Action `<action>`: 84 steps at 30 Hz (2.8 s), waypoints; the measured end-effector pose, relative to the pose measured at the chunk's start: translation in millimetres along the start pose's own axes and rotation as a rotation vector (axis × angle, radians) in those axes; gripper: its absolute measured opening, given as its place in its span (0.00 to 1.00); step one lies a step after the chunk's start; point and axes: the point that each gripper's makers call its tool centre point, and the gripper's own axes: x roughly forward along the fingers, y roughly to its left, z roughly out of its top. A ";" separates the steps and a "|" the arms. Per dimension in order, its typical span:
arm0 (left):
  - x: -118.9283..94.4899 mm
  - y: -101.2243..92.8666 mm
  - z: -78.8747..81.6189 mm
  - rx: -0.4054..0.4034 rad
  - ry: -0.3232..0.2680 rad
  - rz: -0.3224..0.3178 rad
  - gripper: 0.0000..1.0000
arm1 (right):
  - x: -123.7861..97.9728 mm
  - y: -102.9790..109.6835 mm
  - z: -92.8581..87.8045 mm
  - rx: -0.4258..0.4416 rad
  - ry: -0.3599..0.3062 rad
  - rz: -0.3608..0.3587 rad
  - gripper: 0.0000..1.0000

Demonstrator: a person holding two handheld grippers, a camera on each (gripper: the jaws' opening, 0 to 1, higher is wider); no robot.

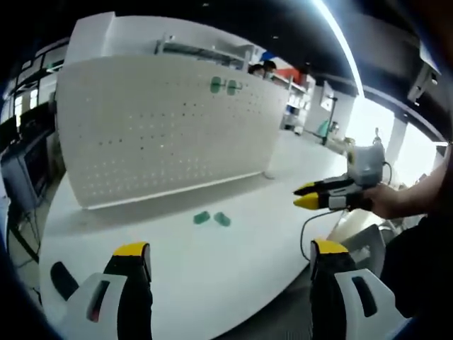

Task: Insert the hook assembly into the mounting plate slot until the hook locks in place.

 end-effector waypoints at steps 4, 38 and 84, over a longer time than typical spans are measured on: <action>1.8 3.3 -4.4 -0.007 0.015 0.001 0.95 | 14.7 -1.2 -4.9 -0.002 0.021 0.022 0.22; 11.4 25.0 -49.9 -0.050 0.200 0.025 0.96 | 139.0 -6.3 -19.0 -0.125 0.187 0.201 0.14; 12.9 33.0 -48.9 -0.075 0.206 0.032 0.91 | 180.6 24.8 -26.0 -0.164 0.337 0.355 0.00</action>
